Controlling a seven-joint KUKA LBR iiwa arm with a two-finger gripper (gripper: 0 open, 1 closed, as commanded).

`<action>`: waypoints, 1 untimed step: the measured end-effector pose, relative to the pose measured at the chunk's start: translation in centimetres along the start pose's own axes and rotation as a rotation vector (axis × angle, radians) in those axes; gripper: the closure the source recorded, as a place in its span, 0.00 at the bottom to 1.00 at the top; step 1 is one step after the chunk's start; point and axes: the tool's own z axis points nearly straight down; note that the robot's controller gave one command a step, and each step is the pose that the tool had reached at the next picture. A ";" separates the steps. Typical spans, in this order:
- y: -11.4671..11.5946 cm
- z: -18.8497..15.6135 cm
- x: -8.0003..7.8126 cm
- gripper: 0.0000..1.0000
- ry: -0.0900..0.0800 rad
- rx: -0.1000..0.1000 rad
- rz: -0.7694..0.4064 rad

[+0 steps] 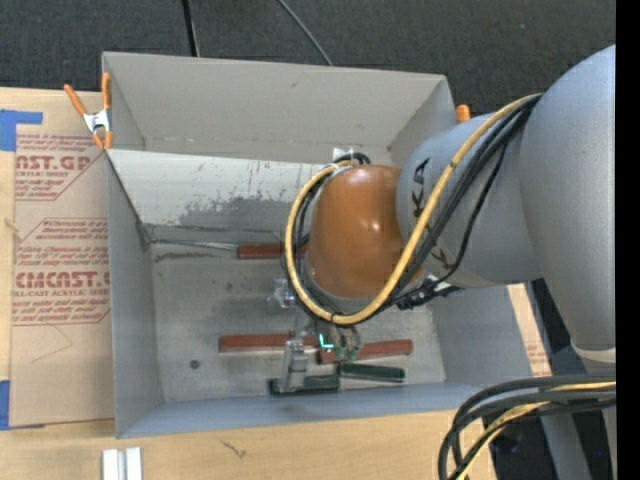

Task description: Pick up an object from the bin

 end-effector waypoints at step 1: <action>0.0 -0.3 -0.2 0.00 -0.007 -0.001 0.001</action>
Offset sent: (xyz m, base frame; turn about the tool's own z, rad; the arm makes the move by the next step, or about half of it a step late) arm 0.0478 -0.0462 -0.0623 0.1108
